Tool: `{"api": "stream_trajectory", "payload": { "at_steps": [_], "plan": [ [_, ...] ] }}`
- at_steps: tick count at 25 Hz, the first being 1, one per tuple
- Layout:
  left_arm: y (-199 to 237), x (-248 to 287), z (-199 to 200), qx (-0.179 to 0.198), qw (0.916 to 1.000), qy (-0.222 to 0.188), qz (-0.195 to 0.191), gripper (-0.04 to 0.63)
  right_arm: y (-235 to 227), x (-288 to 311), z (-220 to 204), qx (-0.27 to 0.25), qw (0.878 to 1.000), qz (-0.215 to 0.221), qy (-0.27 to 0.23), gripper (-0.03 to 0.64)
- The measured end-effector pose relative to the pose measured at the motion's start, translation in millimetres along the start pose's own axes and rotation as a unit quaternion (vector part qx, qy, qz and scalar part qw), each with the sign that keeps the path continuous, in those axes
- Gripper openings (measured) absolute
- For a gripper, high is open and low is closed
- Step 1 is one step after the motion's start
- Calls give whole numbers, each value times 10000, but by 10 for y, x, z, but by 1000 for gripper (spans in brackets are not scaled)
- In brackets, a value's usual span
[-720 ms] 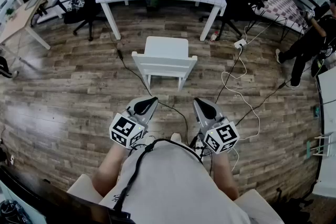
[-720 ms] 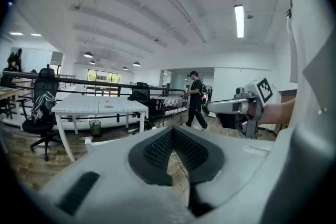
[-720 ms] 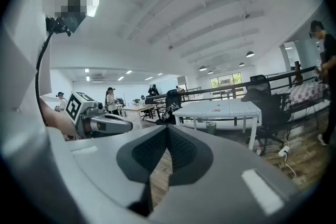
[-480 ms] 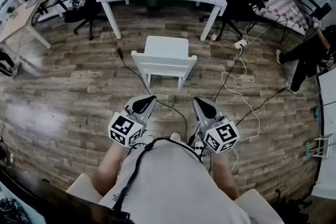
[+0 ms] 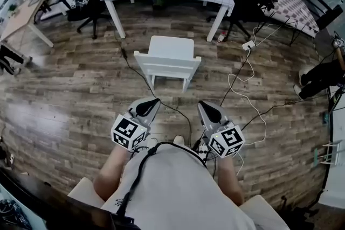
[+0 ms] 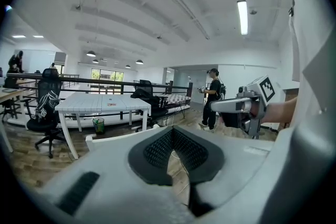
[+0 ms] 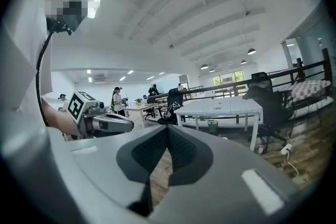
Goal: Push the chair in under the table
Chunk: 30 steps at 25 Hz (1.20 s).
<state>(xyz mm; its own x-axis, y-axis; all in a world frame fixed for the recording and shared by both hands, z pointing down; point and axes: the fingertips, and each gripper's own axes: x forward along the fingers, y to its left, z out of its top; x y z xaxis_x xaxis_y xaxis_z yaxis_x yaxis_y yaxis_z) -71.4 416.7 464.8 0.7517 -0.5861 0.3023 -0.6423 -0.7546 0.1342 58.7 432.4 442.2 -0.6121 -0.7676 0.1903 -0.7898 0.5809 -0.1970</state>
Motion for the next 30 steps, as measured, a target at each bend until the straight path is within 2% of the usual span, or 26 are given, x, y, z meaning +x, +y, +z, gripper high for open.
{"api": "stream_trajectory", "payload": {
  "at_steps": [13,19,23,30],
  "plan": [
    [-117,254,47,-33,9998,9,193,8,-272,-127,-120,401,9988,254,127,6],
    [-207,372,23,79,9991,45,405,8,-485,-224,-139,491,9980,388,46,6],
    [-255,423,-6,24,9986,77,529,8,-566,-269,-166,451,9974,545,96,6],
    [-342,439,-18,-68,9973,40,730,8,-601,-364,-213,723,9925,981,111,6]
  ]
}}
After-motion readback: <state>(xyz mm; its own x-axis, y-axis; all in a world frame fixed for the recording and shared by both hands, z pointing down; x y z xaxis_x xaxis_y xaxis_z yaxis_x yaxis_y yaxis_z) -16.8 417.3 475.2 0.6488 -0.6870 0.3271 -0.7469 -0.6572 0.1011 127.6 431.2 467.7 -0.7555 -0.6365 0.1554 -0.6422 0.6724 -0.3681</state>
